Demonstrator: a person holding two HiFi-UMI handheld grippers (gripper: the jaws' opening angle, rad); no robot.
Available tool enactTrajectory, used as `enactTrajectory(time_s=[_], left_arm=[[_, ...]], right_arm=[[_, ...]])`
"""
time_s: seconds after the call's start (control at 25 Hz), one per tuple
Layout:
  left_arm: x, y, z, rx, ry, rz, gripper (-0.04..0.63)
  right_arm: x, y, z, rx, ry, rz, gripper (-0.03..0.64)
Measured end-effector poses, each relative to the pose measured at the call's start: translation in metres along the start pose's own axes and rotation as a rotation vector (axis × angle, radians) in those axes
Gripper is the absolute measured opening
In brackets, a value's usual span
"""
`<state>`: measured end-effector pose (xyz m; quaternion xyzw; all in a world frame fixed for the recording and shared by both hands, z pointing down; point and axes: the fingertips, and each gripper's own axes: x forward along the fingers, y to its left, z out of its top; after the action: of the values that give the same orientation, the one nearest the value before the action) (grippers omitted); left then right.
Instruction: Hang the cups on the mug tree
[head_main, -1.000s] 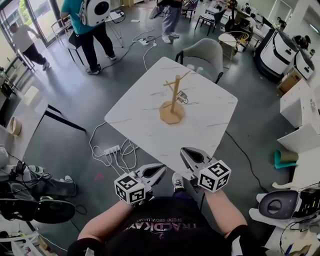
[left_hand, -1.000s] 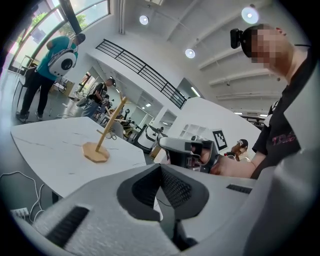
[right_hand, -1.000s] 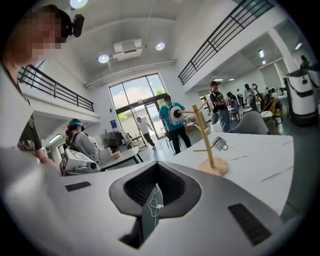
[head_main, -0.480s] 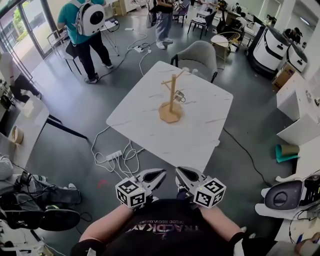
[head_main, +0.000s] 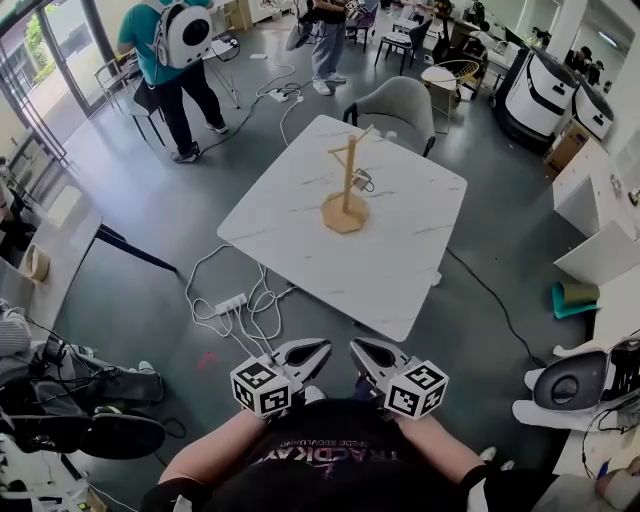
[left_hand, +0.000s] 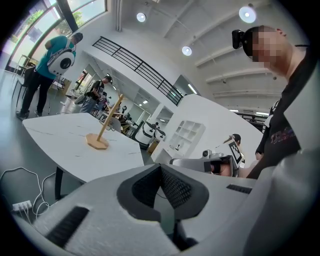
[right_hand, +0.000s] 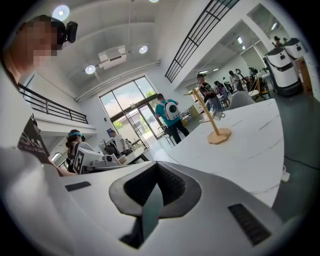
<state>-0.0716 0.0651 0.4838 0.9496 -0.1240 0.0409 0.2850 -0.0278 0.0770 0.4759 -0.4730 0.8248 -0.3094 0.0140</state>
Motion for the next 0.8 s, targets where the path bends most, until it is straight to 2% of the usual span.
enactTrajectory(time_s=[0.32,0.8], left_arm=[[-0.011,-0.009,-0.010,-0.002,0.003,-0.018,-0.003],[-0.004,-0.018,-0.005,0.021,-0.002,-0.027,-0.003]], right_arm=[[-0.005,0.013,-0.015,-0.004,0.010,-0.003,0.011],[-0.013,0.013,-0.009,-0.027,0.003,-0.004,0.011]])
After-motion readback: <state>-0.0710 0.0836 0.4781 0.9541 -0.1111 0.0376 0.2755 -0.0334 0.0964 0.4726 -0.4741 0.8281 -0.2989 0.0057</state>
